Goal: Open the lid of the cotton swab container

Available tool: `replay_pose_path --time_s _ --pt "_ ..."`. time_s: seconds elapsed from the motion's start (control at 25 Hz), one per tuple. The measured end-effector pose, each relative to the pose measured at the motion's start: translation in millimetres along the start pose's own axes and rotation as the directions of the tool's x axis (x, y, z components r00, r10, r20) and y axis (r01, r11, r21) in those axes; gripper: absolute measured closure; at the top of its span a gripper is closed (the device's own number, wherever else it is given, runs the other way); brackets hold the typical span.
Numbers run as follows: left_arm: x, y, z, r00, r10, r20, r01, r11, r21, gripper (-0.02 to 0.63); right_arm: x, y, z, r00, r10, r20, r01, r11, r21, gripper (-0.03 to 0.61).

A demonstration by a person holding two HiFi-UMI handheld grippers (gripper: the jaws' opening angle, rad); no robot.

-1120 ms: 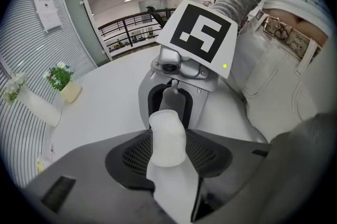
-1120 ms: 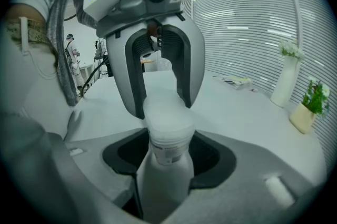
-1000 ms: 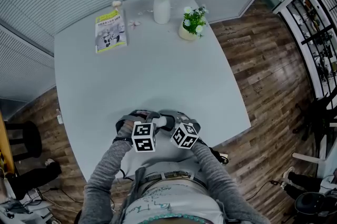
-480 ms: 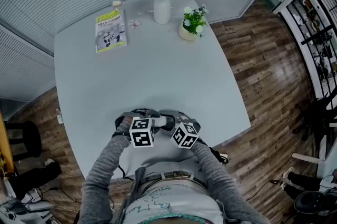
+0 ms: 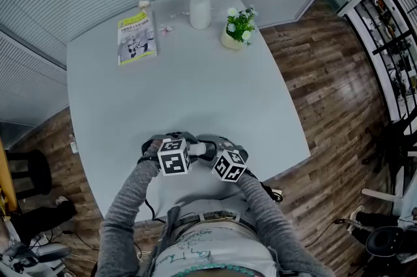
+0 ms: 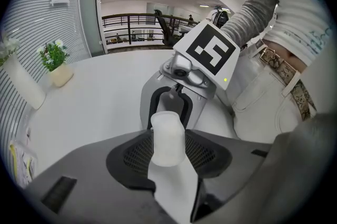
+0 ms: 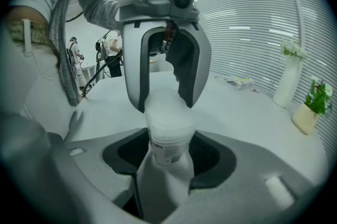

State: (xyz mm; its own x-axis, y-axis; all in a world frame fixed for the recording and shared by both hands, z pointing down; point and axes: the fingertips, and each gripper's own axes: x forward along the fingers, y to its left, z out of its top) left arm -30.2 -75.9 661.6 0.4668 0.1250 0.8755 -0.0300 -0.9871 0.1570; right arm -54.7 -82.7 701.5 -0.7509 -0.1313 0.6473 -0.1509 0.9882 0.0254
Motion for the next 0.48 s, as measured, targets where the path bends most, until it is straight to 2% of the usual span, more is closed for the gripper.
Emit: replay_pose_path --time_s 0.12,0.28,0.48 --pt "-1.8 -0.2 0.7 1.000 -0.021 0.009 0.021 1.000 -0.010 0.436 -0.6 0.2 0.8 1.000 0.005 0.002 -0.005 1.000 -0.003 0.341" --pt "-6.6 -3.2 4.6 0.995 -0.075 0.061 0.080 0.993 -0.083 0.436 -0.7 4.2 -1.4 1.000 0.009 -0.007 -0.009 0.999 -0.047 0.344" --pt "-5.2 -2.4 4.1 0.996 -0.070 0.052 0.074 0.995 -0.069 0.434 -0.5 3.0 -1.9 1.000 0.008 -0.003 -0.008 0.999 -0.044 0.344"
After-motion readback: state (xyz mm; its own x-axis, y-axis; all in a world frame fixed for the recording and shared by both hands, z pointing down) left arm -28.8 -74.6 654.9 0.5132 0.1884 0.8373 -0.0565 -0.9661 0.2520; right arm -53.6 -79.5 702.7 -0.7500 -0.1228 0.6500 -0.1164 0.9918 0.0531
